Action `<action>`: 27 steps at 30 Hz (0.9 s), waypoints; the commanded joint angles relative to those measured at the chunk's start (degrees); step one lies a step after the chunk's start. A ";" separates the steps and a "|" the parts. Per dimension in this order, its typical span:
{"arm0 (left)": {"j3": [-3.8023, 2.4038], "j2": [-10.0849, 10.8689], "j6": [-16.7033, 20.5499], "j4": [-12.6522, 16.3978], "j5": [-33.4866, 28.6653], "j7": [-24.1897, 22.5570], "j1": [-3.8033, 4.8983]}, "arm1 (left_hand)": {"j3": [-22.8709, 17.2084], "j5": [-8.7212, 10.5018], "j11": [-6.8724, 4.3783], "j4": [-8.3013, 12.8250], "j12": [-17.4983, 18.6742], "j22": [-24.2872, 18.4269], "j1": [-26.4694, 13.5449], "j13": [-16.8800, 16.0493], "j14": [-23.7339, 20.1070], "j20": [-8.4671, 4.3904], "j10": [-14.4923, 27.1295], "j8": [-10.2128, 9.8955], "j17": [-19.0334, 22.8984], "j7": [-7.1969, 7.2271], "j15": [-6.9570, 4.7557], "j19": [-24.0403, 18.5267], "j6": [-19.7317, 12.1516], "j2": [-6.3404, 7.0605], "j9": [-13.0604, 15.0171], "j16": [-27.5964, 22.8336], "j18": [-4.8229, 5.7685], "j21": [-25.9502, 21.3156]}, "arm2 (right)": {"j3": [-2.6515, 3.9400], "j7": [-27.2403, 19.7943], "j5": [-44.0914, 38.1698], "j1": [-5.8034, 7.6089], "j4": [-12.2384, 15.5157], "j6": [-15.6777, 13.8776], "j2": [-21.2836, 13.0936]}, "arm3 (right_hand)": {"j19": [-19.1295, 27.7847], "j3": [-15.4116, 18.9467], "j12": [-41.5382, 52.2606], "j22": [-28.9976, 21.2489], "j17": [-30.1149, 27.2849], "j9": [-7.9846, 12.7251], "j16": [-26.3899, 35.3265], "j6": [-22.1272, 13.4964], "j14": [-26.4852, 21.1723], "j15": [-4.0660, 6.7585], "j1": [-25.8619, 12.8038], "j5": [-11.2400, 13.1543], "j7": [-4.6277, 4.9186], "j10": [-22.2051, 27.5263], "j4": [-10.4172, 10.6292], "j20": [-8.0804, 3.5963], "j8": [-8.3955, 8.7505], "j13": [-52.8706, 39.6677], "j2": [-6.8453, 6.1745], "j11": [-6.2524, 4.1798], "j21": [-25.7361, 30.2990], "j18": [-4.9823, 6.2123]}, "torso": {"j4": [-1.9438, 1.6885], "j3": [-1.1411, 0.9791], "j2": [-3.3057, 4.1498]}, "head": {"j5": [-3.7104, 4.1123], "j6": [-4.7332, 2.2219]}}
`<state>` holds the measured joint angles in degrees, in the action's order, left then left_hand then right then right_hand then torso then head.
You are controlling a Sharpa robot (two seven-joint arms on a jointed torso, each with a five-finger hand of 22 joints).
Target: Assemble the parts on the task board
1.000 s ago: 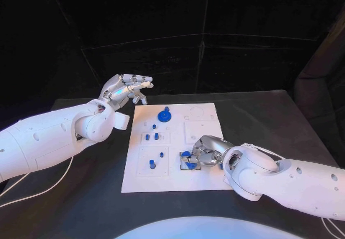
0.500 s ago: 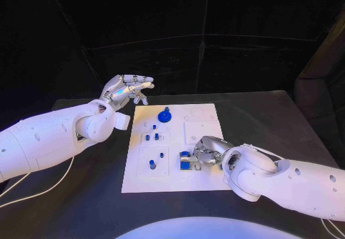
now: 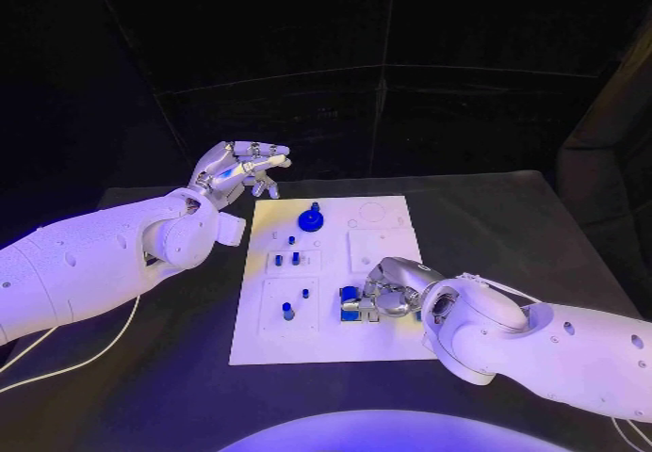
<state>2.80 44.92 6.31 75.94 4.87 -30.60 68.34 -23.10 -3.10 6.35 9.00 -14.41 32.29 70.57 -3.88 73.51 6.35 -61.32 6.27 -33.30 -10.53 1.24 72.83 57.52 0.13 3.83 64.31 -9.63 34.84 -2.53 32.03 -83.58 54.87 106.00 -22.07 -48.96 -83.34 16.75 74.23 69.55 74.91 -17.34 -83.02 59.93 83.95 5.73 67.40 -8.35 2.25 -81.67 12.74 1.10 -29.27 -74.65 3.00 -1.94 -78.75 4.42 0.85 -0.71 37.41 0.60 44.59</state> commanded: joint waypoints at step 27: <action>-0.01 0.02 -0.94 -0.12 -0.10 0.02 0.07 | 0.09 0.05 -0.02 0.08 -0.35 -0.10 0.05 -0.01 -0.48 0.25 0.52 0.38 0.14 -0.20 -0.14 0.05 -0.39 -0.43 0.07 -0.11 -0.82 -0.26 | 0.02 -0.51 -1.74 0.08 -0.75 2.87 0.28 | -0.29 -1.16 -0.10 0.67 1.16 -0.43 -0.15 -0.71 3.55 -0.13 5.98 -1.81 -0.02 -0.28 -3.42 -0.40 -0.36 -0.53 1.52 0.01 -0.41 -0.60 | 0.04 0.02 0.01 | -0.20 0.36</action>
<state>2.81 44.89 6.10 75.78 4.87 -30.46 68.34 -23.10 -3.10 6.35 9.00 -14.41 32.26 70.57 -3.87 73.30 6.35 -61.32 6.27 -33.23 -10.54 1.03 72.83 57.53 0.13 3.83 64.31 -9.63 34.84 -2.50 32.40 -85.08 54.89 105.00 -20.28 -48.56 -83.54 15.61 74.31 70.15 74.95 -17.69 -83.02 59.55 83.94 5.51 72.73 -9.86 2.27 -81.69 9.69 0.90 -29.51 -75.50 4.53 -1.96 -78.98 4.42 0.85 -0.68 37.44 0.37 44.94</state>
